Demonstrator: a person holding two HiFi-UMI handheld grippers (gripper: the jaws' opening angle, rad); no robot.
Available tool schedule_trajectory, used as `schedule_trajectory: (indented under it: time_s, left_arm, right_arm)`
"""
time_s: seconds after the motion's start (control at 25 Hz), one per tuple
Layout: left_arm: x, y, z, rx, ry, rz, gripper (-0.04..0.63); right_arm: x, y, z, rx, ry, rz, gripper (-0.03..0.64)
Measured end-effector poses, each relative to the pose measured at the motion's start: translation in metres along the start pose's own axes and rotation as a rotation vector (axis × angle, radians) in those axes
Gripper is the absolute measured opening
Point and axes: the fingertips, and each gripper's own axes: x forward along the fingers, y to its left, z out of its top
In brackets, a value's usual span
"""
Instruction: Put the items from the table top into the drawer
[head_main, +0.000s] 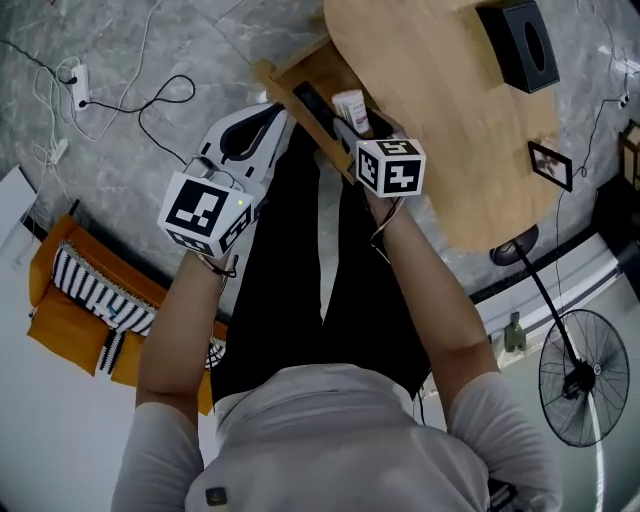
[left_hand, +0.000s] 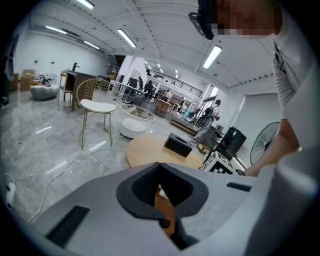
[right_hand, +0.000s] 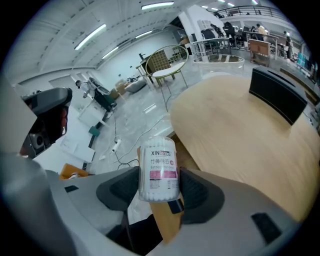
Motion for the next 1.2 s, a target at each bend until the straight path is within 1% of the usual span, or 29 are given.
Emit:
schedule_trajectory:
  time_s: [0.08,0.2,0.44,0.64,0.84,1.04,1.2]
  left_arm:
    - [-0.008,0.011,-0.009,-0.018,-0.003,0.021,0.009]
    - [-0.014,0.026,-0.017,-0.014,-0.004,0.028,0.009]
    - [-0.012,0.044,-0.037,-0.071,-0.032,0.051,0.009]
    - [-0.003,0.049,-0.056,-0.098,-0.030,0.057,0.009]
    - [0.002,0.054,-0.069,-0.104,-0.015,0.063,0.009]
    - [0.003,0.060,-0.074,-0.117,-0.007,0.074,0.009]
    - [0.006,0.057,-0.072,-0.119,-0.007,0.068,0.009]
  right_arm:
    - [0.013,0.008,-0.002,-0.044,0.026,0.015,0.268]
    - [0.033,0.015,-0.003,-0.097,0.049,0.024,0.269]
    - [0.066,0.012,-0.017,-0.162,0.098,0.036,0.270]
    - [0.091,0.008,-0.025,-0.188,0.120,0.044,0.270]
    - [0.110,-0.003,-0.036,-0.198,0.149,0.036,0.270]
    - [0.115,-0.011,-0.038,-0.191,0.155,0.021,0.270]
    - [0.115,-0.014,-0.040,-0.183,0.164,0.018,0.270]
